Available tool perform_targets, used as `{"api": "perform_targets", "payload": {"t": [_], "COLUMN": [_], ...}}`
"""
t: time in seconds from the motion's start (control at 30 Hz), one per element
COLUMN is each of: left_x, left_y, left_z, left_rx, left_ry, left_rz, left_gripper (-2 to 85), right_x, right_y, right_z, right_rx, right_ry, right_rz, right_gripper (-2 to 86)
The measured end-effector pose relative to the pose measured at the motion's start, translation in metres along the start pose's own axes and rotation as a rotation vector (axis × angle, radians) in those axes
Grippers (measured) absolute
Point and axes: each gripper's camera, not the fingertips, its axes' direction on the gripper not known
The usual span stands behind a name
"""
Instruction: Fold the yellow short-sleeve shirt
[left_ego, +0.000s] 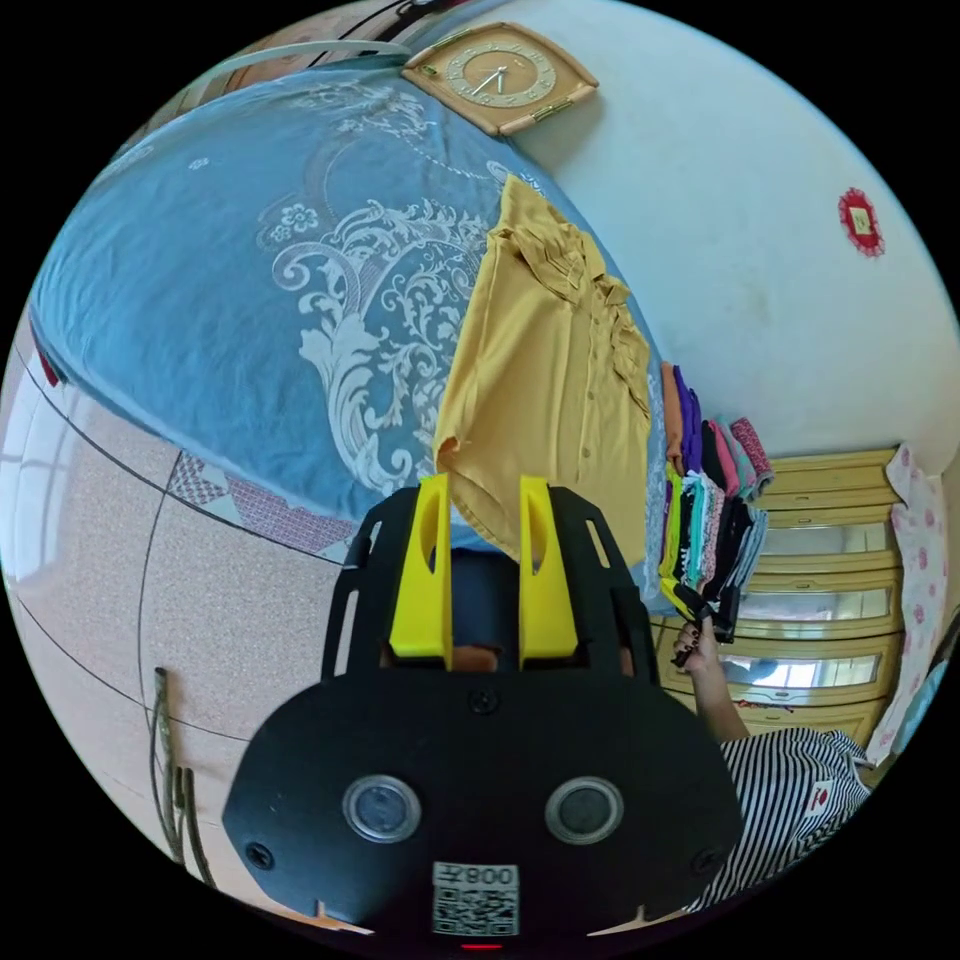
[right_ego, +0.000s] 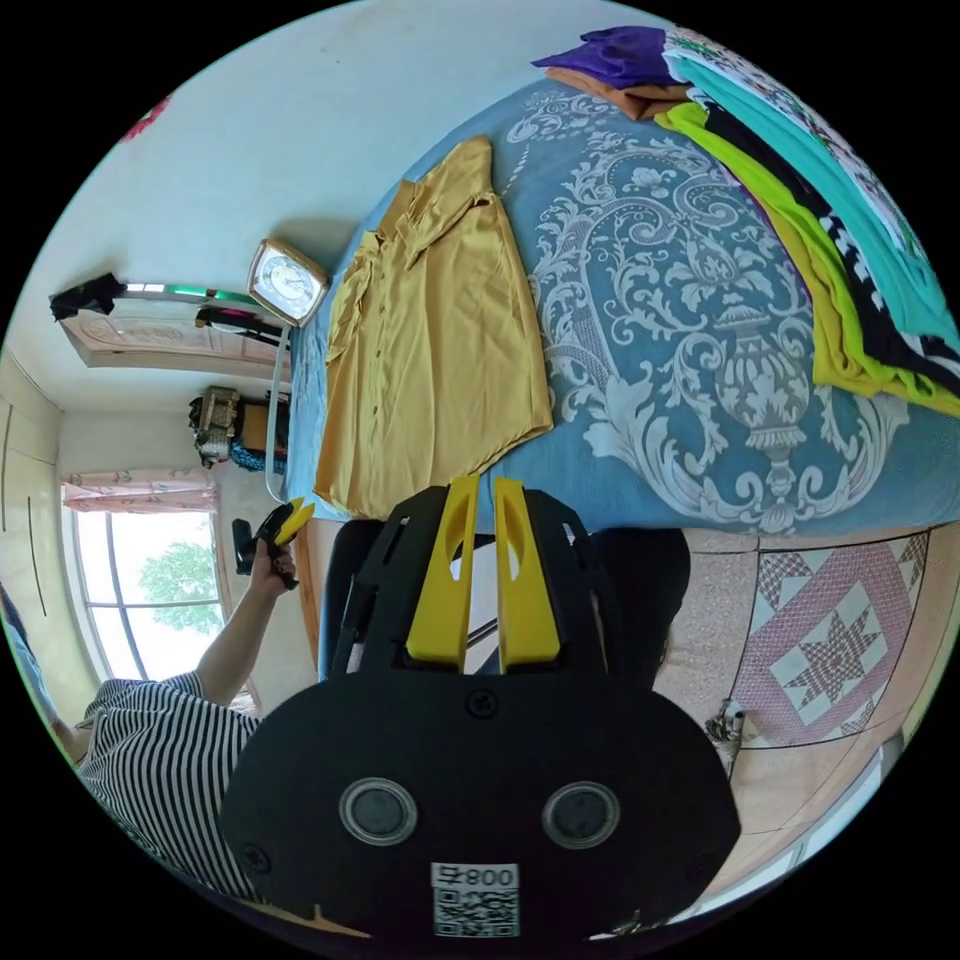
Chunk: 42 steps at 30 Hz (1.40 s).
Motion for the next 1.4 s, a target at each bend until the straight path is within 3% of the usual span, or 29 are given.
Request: {"api": "perform_targets", "payload": {"t": [0.23,0.47,0.67,0.77,0.93,1.1,1.4], "left_x": [0.021,0.044,0.073,0.111,0.193,0.243,0.287], "left_y": [-0.010,0.001,0.019,0.030,0.040,0.044,0.055], "left_z": [0.026,0.044,0.029,0.025,0.078,0.104,0.101], "left_rx": [-0.041,-0.086,-0.035,-0.013,-0.236,-0.324,-0.346], "left_ry": [-0.067,-0.160,-0.196,-0.190,-0.174,-0.235,-0.250], "left_rz": [-0.007,-0.022,0.032,0.159,0.458,0.614,0.659], "left_gripper": [8.7,2.2,2.7,3.5,5.0,6.2,6.1], "right_x": [-0.065,-0.137,-0.181,-0.230,-0.341,-0.440,-0.495], "right_y": [-0.027,-0.046,-0.042,-0.039,-0.030,-0.008,0.005], "right_z": [-0.002,0.036,0.014,0.008,0.053,0.103,0.111], "right_rx": [-0.026,-0.193,-0.163,-0.134,-0.247,-0.349,-0.378], "right_ry": [0.174,0.417,0.387,0.336,0.259,0.318,0.402], "right_rz": [-0.102,-0.229,-0.239,-0.308,-0.576,-0.865,-0.971], "right_gripper": [2.8,1.3,0.5,0.9,2.9,5.5,1.6]}}
